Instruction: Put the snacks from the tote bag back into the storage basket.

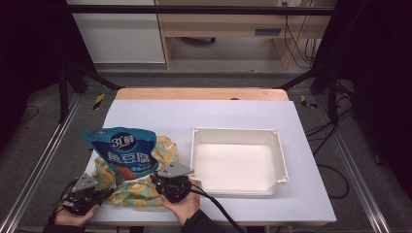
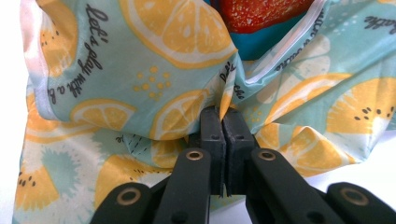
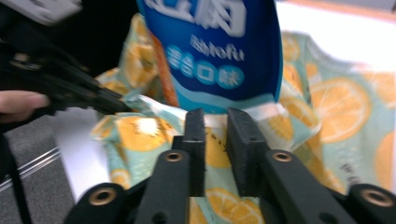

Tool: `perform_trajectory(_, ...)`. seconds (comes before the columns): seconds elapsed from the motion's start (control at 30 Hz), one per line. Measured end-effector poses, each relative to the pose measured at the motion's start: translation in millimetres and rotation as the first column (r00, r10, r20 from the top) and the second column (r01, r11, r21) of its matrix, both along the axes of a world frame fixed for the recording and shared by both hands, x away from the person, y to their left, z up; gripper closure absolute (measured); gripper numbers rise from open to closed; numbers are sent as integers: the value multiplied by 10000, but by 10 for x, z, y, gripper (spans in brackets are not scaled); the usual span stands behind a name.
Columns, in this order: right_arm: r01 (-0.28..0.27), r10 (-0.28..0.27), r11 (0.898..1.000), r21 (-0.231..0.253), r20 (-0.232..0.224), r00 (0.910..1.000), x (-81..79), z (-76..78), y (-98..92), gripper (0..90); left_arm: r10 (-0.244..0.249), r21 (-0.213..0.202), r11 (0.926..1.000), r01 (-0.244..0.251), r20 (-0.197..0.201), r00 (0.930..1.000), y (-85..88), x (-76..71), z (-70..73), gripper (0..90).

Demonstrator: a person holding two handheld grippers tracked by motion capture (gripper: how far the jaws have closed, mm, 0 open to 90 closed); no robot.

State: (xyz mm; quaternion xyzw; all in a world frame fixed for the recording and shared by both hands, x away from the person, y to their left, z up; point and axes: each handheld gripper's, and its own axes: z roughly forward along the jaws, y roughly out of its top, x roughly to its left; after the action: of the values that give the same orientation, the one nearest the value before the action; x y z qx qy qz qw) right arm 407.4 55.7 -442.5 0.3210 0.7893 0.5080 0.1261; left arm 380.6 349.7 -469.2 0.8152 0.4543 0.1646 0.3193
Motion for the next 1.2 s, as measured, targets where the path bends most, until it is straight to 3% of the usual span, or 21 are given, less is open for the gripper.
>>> perform_trajectory(0.2,272,-325,9946,-1006,-506,9982,27,-263,55,900,-26,-25,10000,26,115,9999,3,-14,10,843)
perform_trajectory(0.37,253,-367,9909,-1320,-850,9957,16,-394,66,900,6,-285,9996,8,495,9988,28,-59,59,807)
perform_trajectory(0.6,255,-416,9872,-1576,-1000,9941,15,-465,90,900,248,-861,9962,-159,1026,9944,75,-124,163,754)
perform_trajectory(0.73,259,-424,9865,-1616,-993,9942,16,-467,92,900,428,-1158,9929,-259,1454,9885,105,-163,256,735)
perform_trajectory(0.77,297,-455,9860,-1640,-934,9946,16,-472,95,900,595,-1294,9909,-363,1802,9818,128,-193,339,733)
perform_trajectory(0.8,297,-455,9860,-1640,-934,9946,16,-472,95,900,595,-1294,9909,-363,1802,9818,128,-193,339,733)
perform_trajectory(0.83,282,-447,9858,-1655,-971,9943,16,-473,98,900,830,-1504,9873,-504,2190,9722,147,-207,437,733)
perform_trajectory(0.87,270,-442,9853,-1686,-989,9941,17,-472,100,900,830,-1504,9873,-504,2190,9722,147,-207,437,733)
perform_trajectory(0.9,257,-427,9852,-1695,-976,9943,18,-473,100,900,984,-1730,9834,-549,2541,9622,155,-198,535,742)
perform_trajectory(0.93,263,-433,9850,-1705,-972,9943,18,-473,101,900,984,-1730,9834,-549,2541,9622,155,-198,535,752)
perform_trajectory(0.97,273,-442,9851,-1695,-965,9943,17,-474,103,900,995,-1680,9844,-527,2835,9538,140,-164,608,766)
perform_trajectory(1.03,275,-445,9851,-1696,-974,9942,18,-475,103,900,943,-1442,9882,-514,3086,9465,86,-84,661,796)
perform_trajectory(1.13,260,-435,9852,-1696,-1006,9940,18,-473,102,900,813,-1283,9908,-425,3144,9458,38,-1,663,835)
perform_trajectory(1.17,265,-443,9854,-1684,-1028,9937,19,-473,101,900,657,-1017,9941,-372,2932,9538,-21,116,603,843)
perform_trajectory(1.2,265,-443,9854,-1684,-1028,9937,19,-473,101,900,657,-1017,9941,-372,2932,9538,-21,116,603,851)
